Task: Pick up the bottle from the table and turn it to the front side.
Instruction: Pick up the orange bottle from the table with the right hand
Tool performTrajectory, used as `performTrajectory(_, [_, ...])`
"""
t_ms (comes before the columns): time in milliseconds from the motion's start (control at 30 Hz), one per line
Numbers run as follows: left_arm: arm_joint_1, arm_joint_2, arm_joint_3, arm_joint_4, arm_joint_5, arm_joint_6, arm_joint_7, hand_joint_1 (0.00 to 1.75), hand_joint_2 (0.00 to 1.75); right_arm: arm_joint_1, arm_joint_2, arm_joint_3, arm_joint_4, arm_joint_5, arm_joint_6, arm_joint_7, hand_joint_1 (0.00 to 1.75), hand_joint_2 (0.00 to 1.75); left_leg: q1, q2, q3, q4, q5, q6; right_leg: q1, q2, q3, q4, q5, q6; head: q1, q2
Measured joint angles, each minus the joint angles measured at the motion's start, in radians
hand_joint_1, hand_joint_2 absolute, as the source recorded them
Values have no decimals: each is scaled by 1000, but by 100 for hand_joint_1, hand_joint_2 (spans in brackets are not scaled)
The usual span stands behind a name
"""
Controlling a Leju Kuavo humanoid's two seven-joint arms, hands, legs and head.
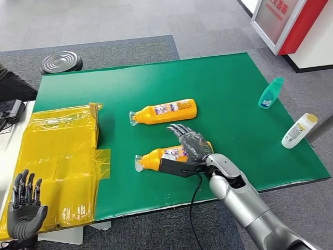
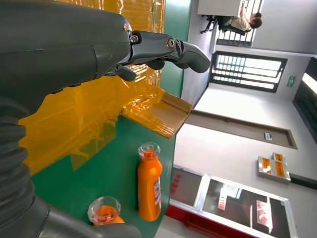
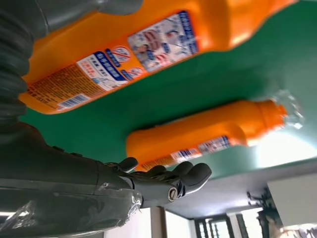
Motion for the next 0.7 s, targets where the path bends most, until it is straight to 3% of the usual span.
performTrajectory(333, [-14, 16, -12, 33, 5, 3, 0, 0, 175, -132, -59, 78, 228, 40, 110, 8, 0, 175, 0, 0, 0, 0, 0, 0, 0, 0, 0, 0, 0, 0, 0, 0])
performTrajectory(667, [-26, 31, -18, 63, 6, 3, 0, 0, 175, -207, -70, 129, 365, 47, 161, 12, 0, 175, 0, 0, 0, 0, 0, 0, 0, 0, 0, 0, 0, 0, 0, 0])
performTrajectory(700, [-26, 31, -18, 65, 6, 3, 0, 0, 175, -211, -71, 132, 372, 47, 162, 12, 15, 175, 0, 0, 0, 0, 0, 0, 0, 0, 0, 0, 0, 0, 0, 0])
